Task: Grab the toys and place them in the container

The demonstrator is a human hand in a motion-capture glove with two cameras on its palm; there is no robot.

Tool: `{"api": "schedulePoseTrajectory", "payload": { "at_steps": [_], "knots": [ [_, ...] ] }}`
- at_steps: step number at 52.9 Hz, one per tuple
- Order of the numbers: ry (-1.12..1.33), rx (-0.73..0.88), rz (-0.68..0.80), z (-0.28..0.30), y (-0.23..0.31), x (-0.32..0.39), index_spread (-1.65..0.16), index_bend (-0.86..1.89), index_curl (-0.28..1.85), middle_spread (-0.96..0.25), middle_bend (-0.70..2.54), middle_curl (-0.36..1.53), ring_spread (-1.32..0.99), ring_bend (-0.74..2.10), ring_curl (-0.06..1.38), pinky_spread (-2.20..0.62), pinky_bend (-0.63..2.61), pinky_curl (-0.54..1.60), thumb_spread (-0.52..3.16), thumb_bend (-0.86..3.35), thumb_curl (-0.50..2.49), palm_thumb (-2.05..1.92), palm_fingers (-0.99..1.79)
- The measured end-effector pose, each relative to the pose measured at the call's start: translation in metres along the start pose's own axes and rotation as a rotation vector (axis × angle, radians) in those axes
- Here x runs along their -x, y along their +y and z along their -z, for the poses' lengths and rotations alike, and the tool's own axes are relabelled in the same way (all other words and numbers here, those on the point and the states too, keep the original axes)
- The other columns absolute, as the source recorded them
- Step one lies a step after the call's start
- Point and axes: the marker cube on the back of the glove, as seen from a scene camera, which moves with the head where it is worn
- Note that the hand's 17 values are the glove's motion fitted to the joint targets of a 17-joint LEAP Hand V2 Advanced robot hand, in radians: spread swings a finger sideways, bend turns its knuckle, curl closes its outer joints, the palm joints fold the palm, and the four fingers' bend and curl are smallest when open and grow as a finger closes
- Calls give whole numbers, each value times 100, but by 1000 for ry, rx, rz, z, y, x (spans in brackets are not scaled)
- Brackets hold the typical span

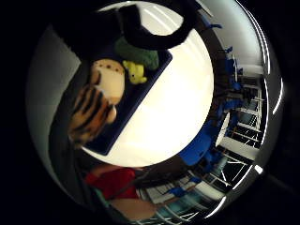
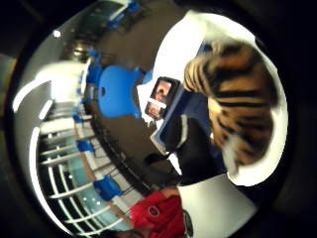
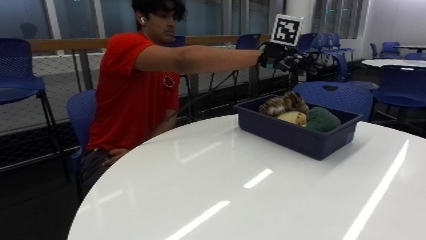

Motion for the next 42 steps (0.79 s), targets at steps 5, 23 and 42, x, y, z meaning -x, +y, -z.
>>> {"api": "schedulePoseTrajectory", "payload": {
  "at_steps": [5, 23, 42],
  "knots": [
    [18, -14, 65, -8, 10, -8, -41, 6, 62, -20, 27, 58, -24, 64, 50, -10, 115, 45, 106, -7, 95, 5, -36],
    [-30, -11, -61, -59, 54, -89, -35, 8, 38, -8, 13, 45, -4, 31, 37, 5, 92, 35, 119, -7, 58, -8, -26],
    [-93, -7, -161, -110, 135, -168, -32, 10, 26, -6, 12, 34, 0, 15, 31, 7, 82, 33, 119, -7, 37, -9, -27]
  ]
}}
